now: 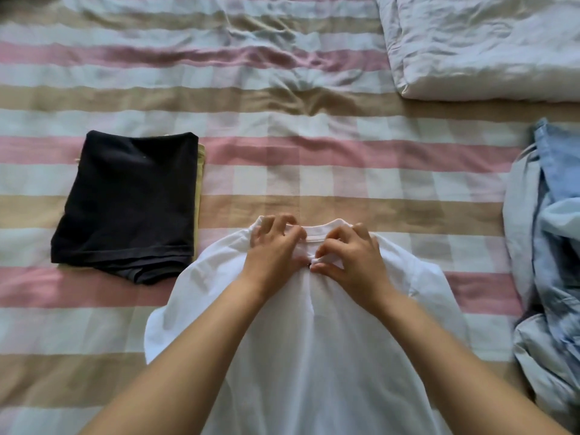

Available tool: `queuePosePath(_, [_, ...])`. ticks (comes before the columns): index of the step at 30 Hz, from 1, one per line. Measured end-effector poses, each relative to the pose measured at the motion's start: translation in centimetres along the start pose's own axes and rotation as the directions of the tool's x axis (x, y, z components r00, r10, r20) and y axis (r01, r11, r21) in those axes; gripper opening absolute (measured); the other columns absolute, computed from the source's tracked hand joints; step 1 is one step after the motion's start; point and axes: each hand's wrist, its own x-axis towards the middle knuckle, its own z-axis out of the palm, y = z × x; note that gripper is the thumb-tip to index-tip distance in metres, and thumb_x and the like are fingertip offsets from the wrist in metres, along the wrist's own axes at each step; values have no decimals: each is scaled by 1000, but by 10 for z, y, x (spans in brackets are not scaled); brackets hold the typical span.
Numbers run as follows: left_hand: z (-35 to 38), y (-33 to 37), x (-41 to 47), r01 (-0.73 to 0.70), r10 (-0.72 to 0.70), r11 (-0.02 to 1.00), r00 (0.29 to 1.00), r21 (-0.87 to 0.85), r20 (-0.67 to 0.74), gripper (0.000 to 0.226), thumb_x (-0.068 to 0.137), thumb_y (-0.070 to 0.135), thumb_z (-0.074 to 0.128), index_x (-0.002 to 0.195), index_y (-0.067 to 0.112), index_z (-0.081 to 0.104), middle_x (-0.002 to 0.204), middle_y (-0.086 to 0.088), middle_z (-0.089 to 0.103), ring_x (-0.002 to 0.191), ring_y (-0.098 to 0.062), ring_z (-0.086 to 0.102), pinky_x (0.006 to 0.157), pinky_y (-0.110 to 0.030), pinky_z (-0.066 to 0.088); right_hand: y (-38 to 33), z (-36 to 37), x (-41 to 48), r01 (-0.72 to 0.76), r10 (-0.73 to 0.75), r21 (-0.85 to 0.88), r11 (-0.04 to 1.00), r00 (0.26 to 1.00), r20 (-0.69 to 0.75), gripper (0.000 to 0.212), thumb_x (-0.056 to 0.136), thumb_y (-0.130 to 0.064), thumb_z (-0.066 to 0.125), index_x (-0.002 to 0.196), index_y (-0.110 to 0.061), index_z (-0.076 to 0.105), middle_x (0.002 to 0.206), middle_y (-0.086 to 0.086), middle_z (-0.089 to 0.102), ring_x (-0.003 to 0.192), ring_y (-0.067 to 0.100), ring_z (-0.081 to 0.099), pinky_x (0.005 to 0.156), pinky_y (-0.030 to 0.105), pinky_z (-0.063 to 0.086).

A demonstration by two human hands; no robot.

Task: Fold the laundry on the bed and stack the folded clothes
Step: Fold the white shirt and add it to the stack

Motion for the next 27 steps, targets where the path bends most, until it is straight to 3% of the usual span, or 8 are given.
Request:
queuePosePath(2, [3, 0, -10, 36, -34, 999, 999, 41, -40, 37, 78, 37, 66, 110, 19, 61, 136, -6, 44, 126, -24, 25, 108, -40, 17, -6, 11, 3, -2, 8, -88, 996, 998, 61, 22, 74, -36, 73, 86, -19, 71, 102, 2, 59, 105, 28, 46, 81, 31, 24])
queuePosePath(5, [6, 2, -24, -31, 42, 998, 980, 60, -194, 34, 72, 13, 71, 106, 10, 66, 124, -19, 56, 117, -24, 28, 98, -54, 35, -12, 18, 3, -85, 102, -193, 978, 991, 82, 33, 74, -39, 71, 99, -19, 67, 114, 5, 55, 114, 29, 43, 88, 37, 30])
queuePosePath(8, [3, 18, -27, -13, -5, 998, 965, -66, -261, 36, 71, -6, 67, 104, 7, 66, 119, -19, 58, 112, -25, 33, 92, -50, 40, -6, 2, -13, -168, 149, -163, 972, 981, -120, 39, 73, -42, 71, 105, -21, 65, 109, 5, 58, 100, 29, 51, 79, 37, 39])
queuePosePath(12, [-2, 61, -9, -201, 141, 956, 953, -211, -269, 20, 76, -7, 62, 92, 4, 68, 102, -12, 65, 97, -29, 52, 80, -42, 49, 36, -34, -62, -446, 428, 58, 893, 803, -415, 40, 85, -42, 44, 99, -13, 68, 100, 12, 61, 91, 36, 54, 77, 32, 30])
queuePosePath(16, [10, 100, 22, -295, 270, 934, 952, -203, -142, 19, 81, -4, 60, 96, 4, 69, 99, -11, 67, 93, -33, 59, 79, -43, 49, 79, -54, -96, -654, 664, 141, 743, 694, -279, 26, 94, -27, 49, 105, -12, 66, 107, 12, 62, 99, 28, 45, 75, 26, 25])
queuePosePath(19, [29, 101, 41, -164, 164, 986, 986, 22, -13, 28, 89, 17, 53, 117, 18, 59, 122, -2, 54, 118, -25, 42, 99, -34, 23, 91, -58, -100, -663, 680, 156, 732, 727, -100, 23, 90, -34, 56, 104, -19, 64, 100, 2, 63, 94, 18, 49, 79, 31, 39])
queuePosePath(22, [21, 89, 47, -90, 92, 993, 996, 81, -11, 15, 84, 24, 60, 97, 19, 65, 103, -2, 59, 106, -24, 48, 92, -32, 18, 85, -69, -97, -669, 682, 173, 723, 732, -17, 18, 81, -33, 66, 94, -21, 67, 90, -3, 68, 87, 20, 59, 80, 41, 47])
queuePosePath(27, [-5, 70, 33, -220, 215, 975, 968, -28, -126, 6, 68, 12, 72, 68, 10, 66, 71, -3, 63, 71, -25, 62, 76, -24, 17, 52, -70, -105, -471, 395, -50, 881, 788, -471, 17, 75, -35, 68, 67, -21, 62, 64, -7, 60, 64, 20, 52, 62, 33, 34])
